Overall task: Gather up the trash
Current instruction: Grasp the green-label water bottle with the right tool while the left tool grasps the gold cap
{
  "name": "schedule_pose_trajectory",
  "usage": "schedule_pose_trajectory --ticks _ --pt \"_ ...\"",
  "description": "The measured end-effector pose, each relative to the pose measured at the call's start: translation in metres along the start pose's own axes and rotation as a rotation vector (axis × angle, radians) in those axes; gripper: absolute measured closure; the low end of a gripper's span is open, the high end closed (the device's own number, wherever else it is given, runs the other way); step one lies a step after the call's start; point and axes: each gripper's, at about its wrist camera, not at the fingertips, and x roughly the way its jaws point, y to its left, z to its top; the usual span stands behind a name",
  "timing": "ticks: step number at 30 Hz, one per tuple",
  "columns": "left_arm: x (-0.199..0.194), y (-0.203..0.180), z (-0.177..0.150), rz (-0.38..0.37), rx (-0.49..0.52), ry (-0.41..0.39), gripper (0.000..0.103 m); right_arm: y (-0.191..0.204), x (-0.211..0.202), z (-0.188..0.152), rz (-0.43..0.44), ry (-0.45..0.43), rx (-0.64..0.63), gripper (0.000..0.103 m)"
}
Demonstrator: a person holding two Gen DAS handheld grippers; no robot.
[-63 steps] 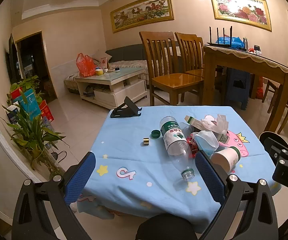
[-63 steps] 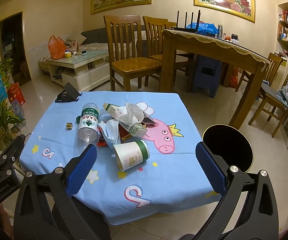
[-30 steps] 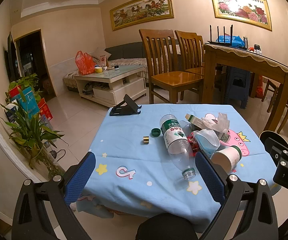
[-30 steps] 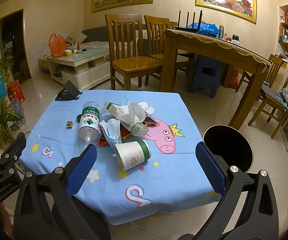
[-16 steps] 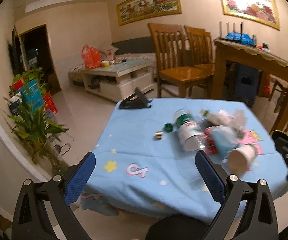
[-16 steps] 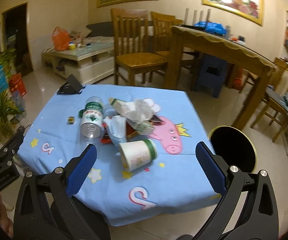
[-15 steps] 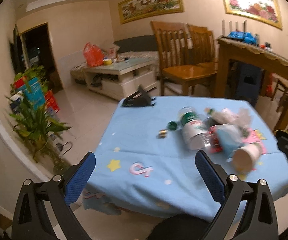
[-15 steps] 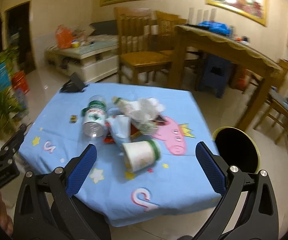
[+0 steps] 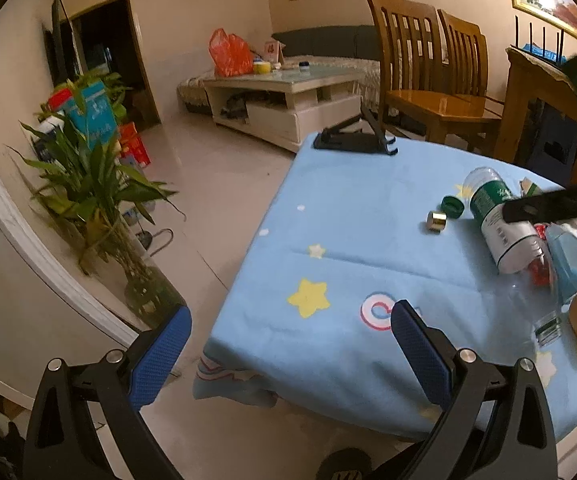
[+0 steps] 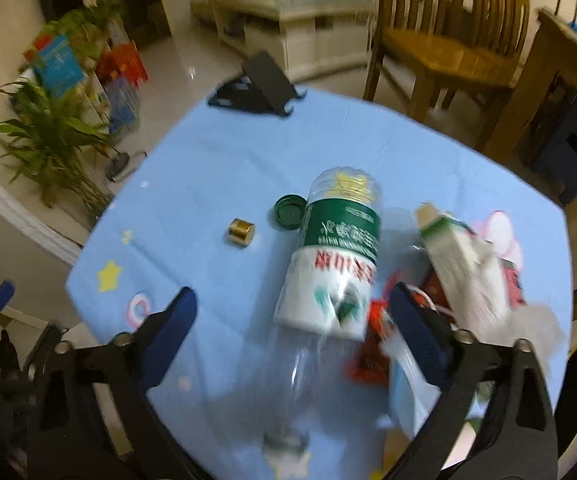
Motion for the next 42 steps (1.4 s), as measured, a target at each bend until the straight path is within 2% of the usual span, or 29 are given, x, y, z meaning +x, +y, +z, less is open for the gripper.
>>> schedule_pose_trajectory --ticks 4,7,9,11,13,14,17,19,23,27,33,34,36,37,38,39,40,42 --pt "0.011 0.003 -0.003 -0.040 -0.007 0.031 0.006 -0.008 0.033 0.010 -0.074 0.070 0.040 0.022" --pt "0.017 0.004 -0.002 -0.060 -0.013 0.026 0.006 -0.004 0.049 0.010 -0.096 0.095 0.015 0.023" --pt "0.019 0.003 0.001 -0.100 -0.016 0.020 0.006 -0.004 0.058 0.008 -0.125 0.128 -0.007 0.033" --pt "0.023 0.000 0.004 -0.122 -0.012 0.016 0.006 -0.007 0.064 0.006 -0.118 0.147 -0.003 0.040" --pt "0.029 -0.007 0.008 -0.139 0.006 0.015 0.006 -0.014 0.059 0.006 -0.051 0.136 0.031 0.041" --pt "0.034 -0.010 0.011 -0.150 0.015 0.020 0.006 -0.019 0.055 0.008 0.003 0.128 0.065 0.041" --pt "0.052 -0.023 0.027 -0.202 0.041 0.030 0.007 -0.028 0.035 0.010 0.062 0.072 0.109 0.042" --pt "0.061 -0.033 0.037 -0.227 0.059 0.027 0.007 -0.037 0.010 0.010 0.149 0.006 0.152 0.042" --pt "0.079 -0.060 0.058 -0.287 0.094 0.031 0.007 -0.053 -0.044 -0.003 0.249 -0.109 0.201 0.042" --pt "0.093 -0.088 0.075 -0.331 0.132 0.034 0.007 -0.069 -0.078 -0.024 0.269 -0.172 0.218 0.041" --pt "0.127 -0.114 0.084 -0.319 0.151 0.089 0.007 -0.099 -0.124 -0.060 0.321 -0.229 0.261 0.041" --pt "0.132 -0.116 0.084 -0.318 0.156 0.094 0.010 -0.102 -0.127 -0.062 0.324 -0.238 0.265 0.041" --pt "0.143 -0.119 0.083 -0.299 0.167 0.124 0.032 -0.106 -0.136 -0.077 0.325 -0.255 0.271 0.041" --pt "0.144 -0.120 0.082 -0.271 0.176 0.111 0.038 -0.111 -0.140 -0.083 0.338 -0.264 0.281 0.041" --pt "0.142 -0.121 0.082 -0.264 0.183 0.101 0.052 -0.114 -0.141 -0.085 0.347 -0.268 0.286 0.041" --pt "0.140 -0.121 0.082 -0.244 0.191 0.091 0.061 -0.115 -0.143 -0.091 0.355 -0.275 0.293 0.041" --pt "0.139 -0.120 0.082 -0.235 0.196 0.087 0.088 -0.117 -0.145 -0.094 0.357 -0.281 0.297 0.041" --pt "0.138 -0.115 0.083 -0.236 0.177 0.095 0.088 -0.122 -0.147 -0.103 0.351 -0.292 0.301 0.041"
